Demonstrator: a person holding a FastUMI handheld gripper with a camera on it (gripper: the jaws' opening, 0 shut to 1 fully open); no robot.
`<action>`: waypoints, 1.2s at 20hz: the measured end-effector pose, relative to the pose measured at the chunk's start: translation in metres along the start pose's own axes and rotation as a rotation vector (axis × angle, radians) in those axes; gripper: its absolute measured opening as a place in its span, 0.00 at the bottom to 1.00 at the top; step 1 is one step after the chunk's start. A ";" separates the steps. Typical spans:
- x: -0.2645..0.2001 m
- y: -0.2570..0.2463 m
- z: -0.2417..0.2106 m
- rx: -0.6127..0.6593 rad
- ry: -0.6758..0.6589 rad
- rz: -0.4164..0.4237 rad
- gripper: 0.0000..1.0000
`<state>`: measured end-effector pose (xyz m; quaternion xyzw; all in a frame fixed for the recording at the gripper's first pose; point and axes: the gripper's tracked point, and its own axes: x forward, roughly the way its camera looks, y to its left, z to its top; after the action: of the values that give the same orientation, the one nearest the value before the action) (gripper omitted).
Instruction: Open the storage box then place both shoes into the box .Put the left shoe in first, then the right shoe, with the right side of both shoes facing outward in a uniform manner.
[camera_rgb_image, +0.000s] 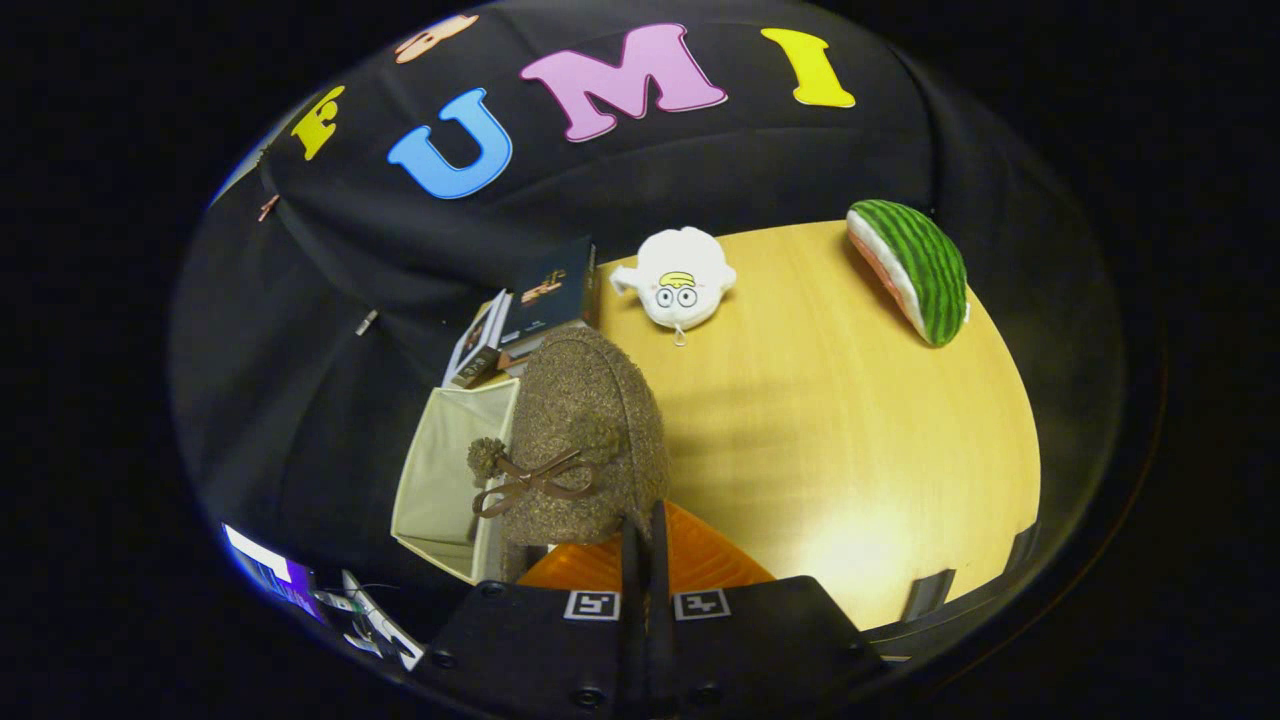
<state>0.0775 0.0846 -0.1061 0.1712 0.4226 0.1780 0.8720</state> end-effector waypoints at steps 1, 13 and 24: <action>0.002 0.020 0.002 -0.004 -0.008 0.013 0.05; 0.076 0.162 -0.007 -0.093 -0.022 0.055 0.05; 0.144 0.150 -0.042 -0.059 0.045 -0.106 0.06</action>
<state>0.1025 0.2883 -0.1609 0.1187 0.4450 0.1479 0.8752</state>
